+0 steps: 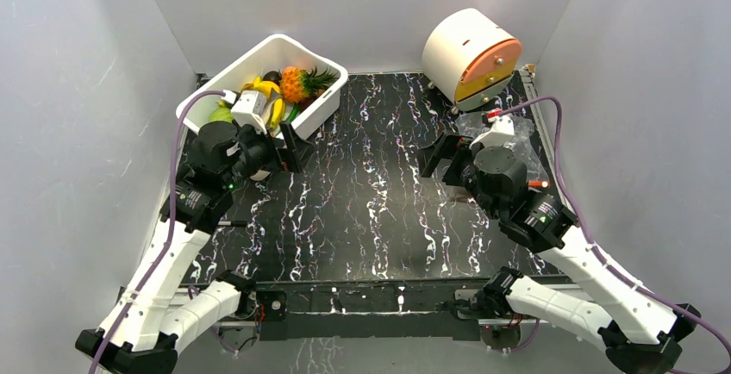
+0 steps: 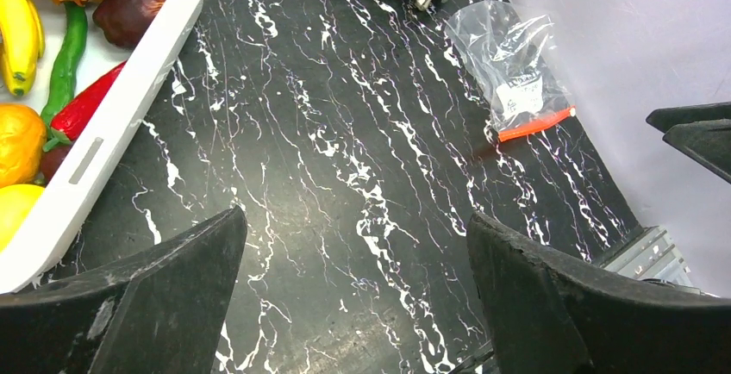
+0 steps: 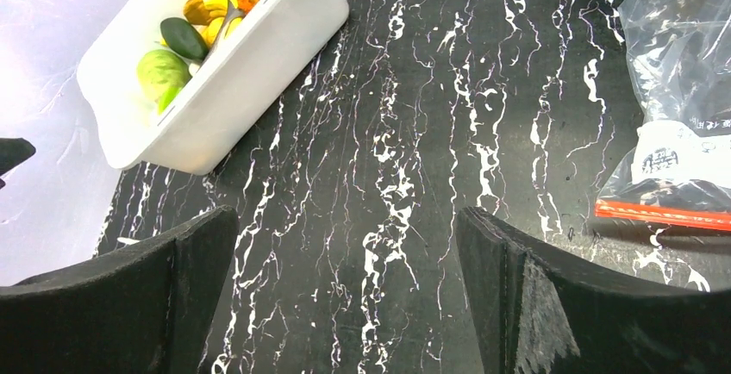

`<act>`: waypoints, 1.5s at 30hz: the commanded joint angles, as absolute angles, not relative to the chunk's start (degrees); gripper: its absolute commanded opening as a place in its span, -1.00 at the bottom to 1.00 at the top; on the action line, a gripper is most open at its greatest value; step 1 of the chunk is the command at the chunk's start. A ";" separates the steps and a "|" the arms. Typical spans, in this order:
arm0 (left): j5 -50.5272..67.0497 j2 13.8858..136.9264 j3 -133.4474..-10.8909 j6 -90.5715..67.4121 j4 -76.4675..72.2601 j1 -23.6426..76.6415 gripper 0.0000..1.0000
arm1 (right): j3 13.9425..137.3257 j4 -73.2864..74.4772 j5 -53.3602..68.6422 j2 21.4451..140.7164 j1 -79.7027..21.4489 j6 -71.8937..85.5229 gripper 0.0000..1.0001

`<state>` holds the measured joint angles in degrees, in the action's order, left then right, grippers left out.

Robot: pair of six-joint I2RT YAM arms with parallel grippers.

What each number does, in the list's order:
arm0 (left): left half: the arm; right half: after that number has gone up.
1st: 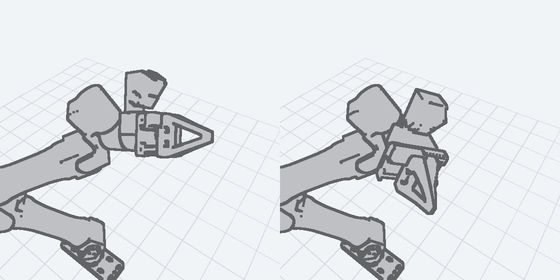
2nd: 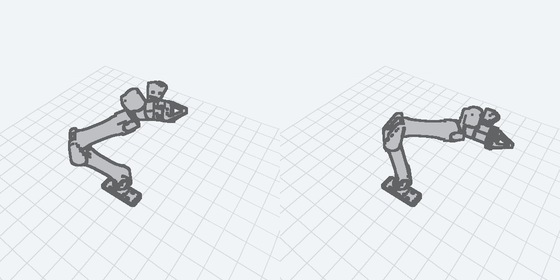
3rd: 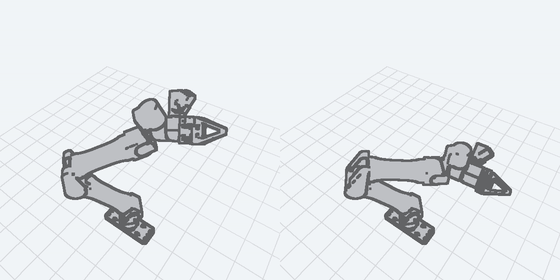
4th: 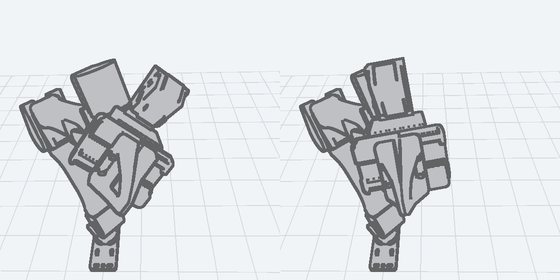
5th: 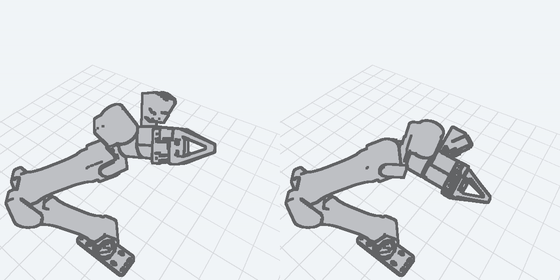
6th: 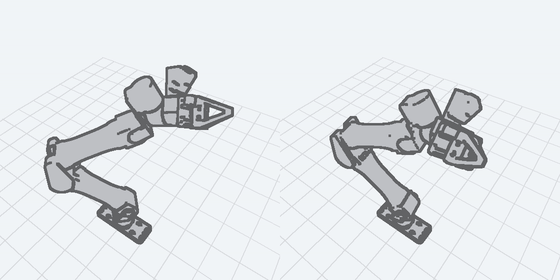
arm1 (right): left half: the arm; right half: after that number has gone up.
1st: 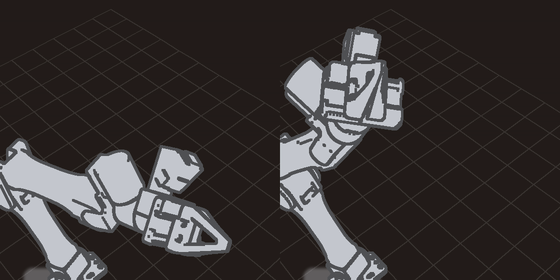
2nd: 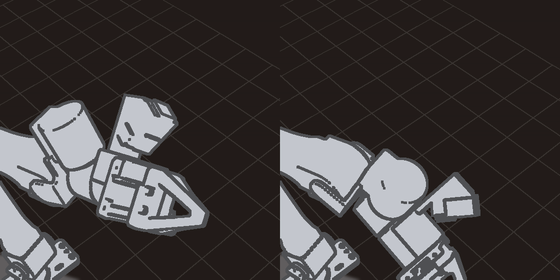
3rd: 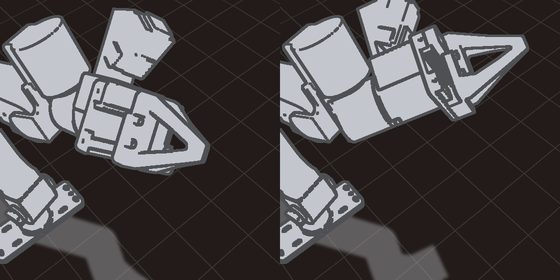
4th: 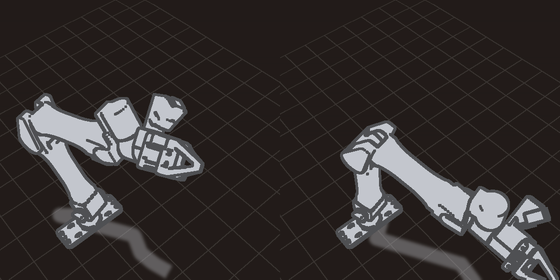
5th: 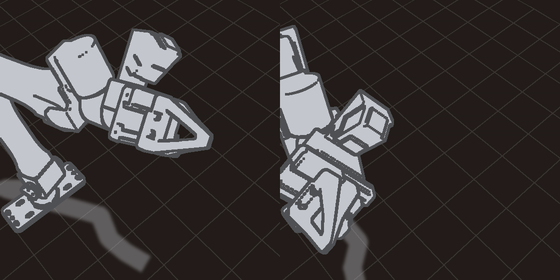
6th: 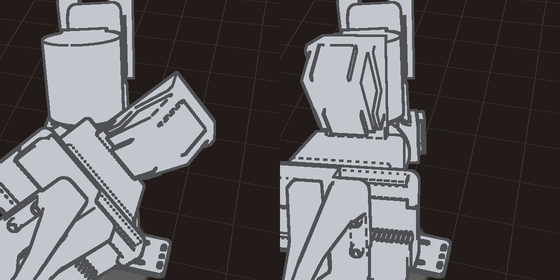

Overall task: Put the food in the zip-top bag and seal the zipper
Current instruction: Pick up the zipper food storage bag at the center of the board.

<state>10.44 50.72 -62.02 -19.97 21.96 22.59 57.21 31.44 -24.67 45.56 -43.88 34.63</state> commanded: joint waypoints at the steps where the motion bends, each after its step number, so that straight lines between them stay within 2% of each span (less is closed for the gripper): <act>1: 9.98 48.74 -60.60 -20.07 20.75 22.37 0.97 | 56.82 29.13 -25.04 45.61 -44.21 33.31 0.96; 6: 10.76 49.24 -58.17 -20.68 20.02 22.32 0.97 | 58.86 33.64 -31.02 49.79 -44.26 36.77 0.96; 11: 12.11 52.47 -58.09 -19.15 20.76 22.32 0.97 | 59.40 34.32 -30.03 53.04 -44.26 42.97 0.95; 15: 11.82 53.99 -57.05 -19.89 20.64 22.34 0.97 | 59.73 35.41 -33.69 55.64 -44.03 46.28 0.85; 19: 12.91 54.64 -53.90 -20.83 18.79 22.32 0.97 | 59.36 34.06 -36.62 58.31 -42.58 46.18 0.57; 22: 14.75 54.70 -49.97 -21.77 15.72 22.40 0.97 | 57.50 31.17 -32.63 59.32 -38.49 46.85 0.30; 25: 14.99 53.92 -47.49 -23.19 13.89 22.41 0.97 | 55.76 28.59 -25.12 60.16 -31.40 46.92 0.24; 28: 14.72 52.73 -46.44 -22.75 13.76 22.43 0.97 | 53.67 26.33 -22.21 60.51 -25.50 46.91 -0.17; 29: 14.70 52.14 -45.85 -22.27 13.53 22.41 0.97 | 52.91 25.65 -21.74 60.78 -23.71 46.94 -0.23; 31: 14.83 50.79 -43.96 -21.05 12.61 22.41 0.97 | 51.77 25.30 -20.72 61.57 -20.03 47.65 -0.26; 36: 16.75 47.64 -40.50 -18.75 11.02 22.42 0.97 | 47.96 25.66 -17.39 61.62 -9.26 54.11 -0.17; 45: 18.21 45.76 -41.04 -16.66 11.89 22.41 0.97 | 38.91 20.38 -14.44 58.61 3.34 60.09 -0.23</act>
